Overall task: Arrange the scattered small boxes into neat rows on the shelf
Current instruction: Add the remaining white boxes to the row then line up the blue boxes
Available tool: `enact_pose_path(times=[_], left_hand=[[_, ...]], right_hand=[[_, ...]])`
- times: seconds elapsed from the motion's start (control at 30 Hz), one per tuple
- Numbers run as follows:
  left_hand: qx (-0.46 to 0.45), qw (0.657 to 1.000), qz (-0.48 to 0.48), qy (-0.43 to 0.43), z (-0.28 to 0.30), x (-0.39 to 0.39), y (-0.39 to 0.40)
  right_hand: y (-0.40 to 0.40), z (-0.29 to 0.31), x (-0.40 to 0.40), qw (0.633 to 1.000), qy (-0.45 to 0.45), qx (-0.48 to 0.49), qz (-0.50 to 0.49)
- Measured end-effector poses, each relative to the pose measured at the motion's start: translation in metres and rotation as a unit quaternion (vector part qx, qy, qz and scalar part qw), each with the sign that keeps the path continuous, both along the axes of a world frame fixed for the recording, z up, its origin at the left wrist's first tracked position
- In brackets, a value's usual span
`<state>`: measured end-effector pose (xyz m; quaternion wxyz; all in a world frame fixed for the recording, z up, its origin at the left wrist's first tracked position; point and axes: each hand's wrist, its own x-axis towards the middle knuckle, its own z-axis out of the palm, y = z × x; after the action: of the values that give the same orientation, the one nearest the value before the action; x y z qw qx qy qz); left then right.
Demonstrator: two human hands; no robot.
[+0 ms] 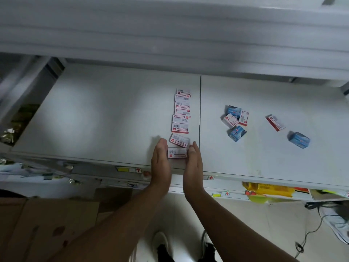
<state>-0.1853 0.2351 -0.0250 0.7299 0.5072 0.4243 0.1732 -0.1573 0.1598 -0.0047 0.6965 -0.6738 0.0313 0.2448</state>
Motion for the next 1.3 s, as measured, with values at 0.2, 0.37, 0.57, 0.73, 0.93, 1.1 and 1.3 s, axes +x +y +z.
enact_pose_path(times=[0.2, 0.37, 0.57, 0.73, 0.93, 1.1, 1.3], left_hand=[[0.002, 1.000, -0.024, -0.014, 0.007, 0.021, 0.009], [-0.006, 0.999, -0.038, -0.012, 0.012, 0.032, 0.014], [0.020, 0.999, -0.039, 0.011, 0.013, 0.041, 0.018], [0.033, 0.999, -0.037, 0.007, 0.011, 0.046, 0.017], [0.020, 0.999, -0.035, -0.010, 0.011, 0.055, 0.026], [0.023, 0.999, -0.033, -0.019, 0.004, 0.069, 0.034], [0.035, 0.998, -0.043, -0.005, -0.002, 0.077, 0.040]], right_hand=[[0.005, -0.008, 0.009, 1.000, -0.003, -0.010, -0.002], [0.011, -0.008, 0.015, 0.999, 0.003, -0.038, 0.022], [0.016, -0.004, 0.033, 0.998, 0.014, -0.041, 0.036], [0.020, -0.005, 0.041, 0.998, 0.024, -0.032, 0.049], [0.024, -0.003, 0.053, 0.997, 0.008, -0.041, 0.066], [0.030, -0.004, 0.069, 0.996, -0.007, -0.044, 0.081], [0.033, -0.004, 0.079, 0.994, -0.011, -0.058, 0.097]])
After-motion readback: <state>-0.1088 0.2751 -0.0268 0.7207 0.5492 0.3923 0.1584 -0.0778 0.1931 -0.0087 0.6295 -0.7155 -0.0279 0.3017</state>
